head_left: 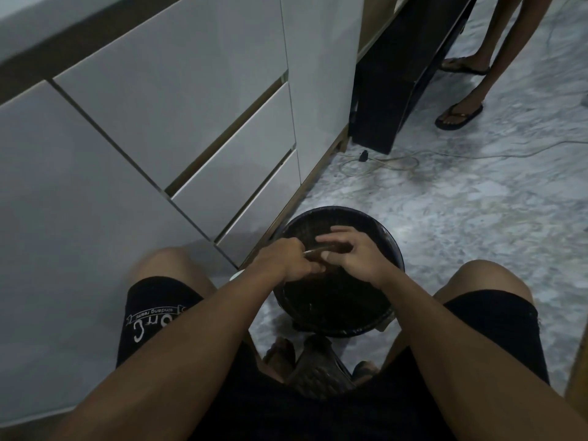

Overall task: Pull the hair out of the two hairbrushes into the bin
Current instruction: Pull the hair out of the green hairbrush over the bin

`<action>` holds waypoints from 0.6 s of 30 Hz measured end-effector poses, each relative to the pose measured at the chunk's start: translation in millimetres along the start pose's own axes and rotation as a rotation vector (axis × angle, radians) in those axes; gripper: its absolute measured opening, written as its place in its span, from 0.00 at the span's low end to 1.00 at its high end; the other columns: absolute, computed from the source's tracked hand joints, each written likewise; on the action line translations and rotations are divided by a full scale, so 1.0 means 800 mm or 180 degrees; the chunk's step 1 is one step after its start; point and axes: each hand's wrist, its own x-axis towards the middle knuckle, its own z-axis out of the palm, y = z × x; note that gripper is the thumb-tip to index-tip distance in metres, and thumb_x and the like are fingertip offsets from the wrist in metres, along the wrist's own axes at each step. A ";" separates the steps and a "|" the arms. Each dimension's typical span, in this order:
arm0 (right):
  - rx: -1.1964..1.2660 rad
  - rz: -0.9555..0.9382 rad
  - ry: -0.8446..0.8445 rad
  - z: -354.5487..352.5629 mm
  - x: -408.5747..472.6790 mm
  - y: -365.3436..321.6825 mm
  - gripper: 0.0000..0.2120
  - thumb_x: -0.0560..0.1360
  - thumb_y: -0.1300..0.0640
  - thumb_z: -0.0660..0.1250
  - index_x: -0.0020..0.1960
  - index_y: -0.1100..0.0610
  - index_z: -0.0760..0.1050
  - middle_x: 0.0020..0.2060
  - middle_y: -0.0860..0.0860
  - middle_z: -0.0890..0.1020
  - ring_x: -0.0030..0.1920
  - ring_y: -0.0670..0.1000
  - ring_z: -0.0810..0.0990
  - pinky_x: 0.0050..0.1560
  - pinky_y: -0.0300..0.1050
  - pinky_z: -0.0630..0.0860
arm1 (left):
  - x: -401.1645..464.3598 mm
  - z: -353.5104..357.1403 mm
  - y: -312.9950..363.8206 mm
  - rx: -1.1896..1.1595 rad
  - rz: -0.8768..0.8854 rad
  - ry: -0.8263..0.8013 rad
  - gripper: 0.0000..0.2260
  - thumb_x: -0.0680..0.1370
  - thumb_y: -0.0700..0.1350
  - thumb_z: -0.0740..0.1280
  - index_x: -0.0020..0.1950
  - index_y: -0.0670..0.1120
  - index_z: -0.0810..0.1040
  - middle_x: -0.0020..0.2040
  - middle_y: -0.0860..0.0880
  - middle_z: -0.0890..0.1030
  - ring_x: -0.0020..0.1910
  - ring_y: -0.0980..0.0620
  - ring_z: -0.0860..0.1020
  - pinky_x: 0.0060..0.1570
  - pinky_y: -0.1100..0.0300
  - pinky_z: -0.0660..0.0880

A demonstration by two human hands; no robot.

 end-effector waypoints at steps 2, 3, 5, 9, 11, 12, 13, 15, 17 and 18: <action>-0.0143 -0.0105 0.0111 0.005 0.000 0.003 0.11 0.72 0.61 0.73 0.53 0.55 0.84 0.57 0.51 0.78 0.60 0.45 0.74 0.64 0.43 0.70 | 0.002 0.002 0.003 0.0078 0.0048 -0.0009 0.20 0.68 0.67 0.69 0.37 0.50 0.74 0.37 0.49 0.76 0.39 0.48 0.78 0.37 0.57 0.72; -0.0167 -0.0138 0.0227 0.006 0.000 0.005 0.09 0.72 0.62 0.73 0.51 0.56 0.85 0.53 0.52 0.81 0.56 0.47 0.77 0.62 0.46 0.73 | 0.003 0.003 0.004 0.0071 0.0055 -0.0037 0.20 0.68 0.67 0.69 0.38 0.50 0.74 0.38 0.49 0.77 0.40 0.48 0.79 0.37 0.57 0.71; -0.0158 -0.0071 0.0500 0.005 0.002 0.010 0.07 0.71 0.63 0.73 0.47 0.56 0.85 0.46 0.53 0.83 0.49 0.51 0.81 0.55 0.48 0.78 | 0.004 0.006 0.004 0.0002 0.0036 -0.0086 0.20 0.68 0.67 0.69 0.38 0.49 0.75 0.38 0.48 0.78 0.40 0.48 0.79 0.37 0.57 0.72; -0.0036 0.0216 0.0912 0.000 0.005 0.014 0.05 0.72 0.62 0.72 0.46 0.55 0.85 0.42 0.50 0.83 0.46 0.47 0.80 0.48 0.36 0.72 | 0.002 0.004 0.004 -0.0349 -0.0056 -0.0081 0.21 0.71 0.65 0.69 0.44 0.47 0.79 0.37 0.47 0.82 0.34 0.49 0.82 0.38 0.55 0.78; -0.0080 0.0295 0.1044 0.000 0.006 0.014 0.05 0.73 0.60 0.71 0.46 0.55 0.85 0.42 0.49 0.83 0.45 0.46 0.80 0.49 0.36 0.71 | 0.000 -0.001 0.002 -0.0415 -0.0072 -0.0094 0.20 0.72 0.64 0.69 0.46 0.47 0.80 0.35 0.48 0.81 0.29 0.50 0.80 0.37 0.56 0.78; -0.0097 0.0334 0.1088 -0.001 0.005 0.014 0.05 0.73 0.60 0.71 0.46 0.55 0.85 0.43 0.49 0.84 0.46 0.46 0.80 0.50 0.37 0.72 | -0.001 -0.003 0.000 -0.0455 -0.0093 -0.0133 0.20 0.73 0.63 0.69 0.46 0.46 0.80 0.34 0.47 0.81 0.27 0.50 0.79 0.35 0.57 0.78; -0.0088 0.0388 0.1107 -0.003 0.005 0.015 0.05 0.74 0.60 0.70 0.47 0.55 0.84 0.43 0.49 0.84 0.45 0.46 0.79 0.51 0.39 0.73 | -0.001 -0.004 -0.003 -0.0550 -0.0129 -0.0190 0.20 0.73 0.62 0.69 0.46 0.44 0.80 0.33 0.47 0.81 0.25 0.50 0.78 0.32 0.58 0.76; 0.0036 0.0458 0.1049 -0.009 0.005 0.016 0.05 0.74 0.60 0.70 0.48 0.55 0.84 0.44 0.47 0.83 0.44 0.46 0.80 0.52 0.43 0.78 | -0.001 -0.003 -0.012 -0.0827 -0.0242 -0.0285 0.20 0.74 0.60 0.70 0.45 0.41 0.80 0.31 0.45 0.79 0.22 0.49 0.76 0.26 0.61 0.73; 0.0244 0.0465 0.0871 -0.013 0.006 0.016 0.09 0.74 0.62 0.70 0.54 0.55 0.82 0.48 0.48 0.82 0.48 0.49 0.82 0.50 0.48 0.82 | -0.001 -0.002 -0.022 -0.1009 -0.0344 -0.0272 0.20 0.75 0.59 0.69 0.44 0.40 0.80 0.30 0.44 0.78 0.21 0.49 0.75 0.26 0.61 0.72; 0.0368 0.0453 0.0734 -0.014 0.006 0.016 0.13 0.74 0.63 0.70 0.58 0.55 0.80 0.52 0.50 0.81 0.50 0.51 0.82 0.46 0.48 0.83 | -0.001 -0.002 -0.026 -0.1091 -0.0381 -0.0262 0.21 0.76 0.59 0.68 0.44 0.40 0.80 0.30 0.44 0.78 0.21 0.49 0.75 0.27 0.60 0.73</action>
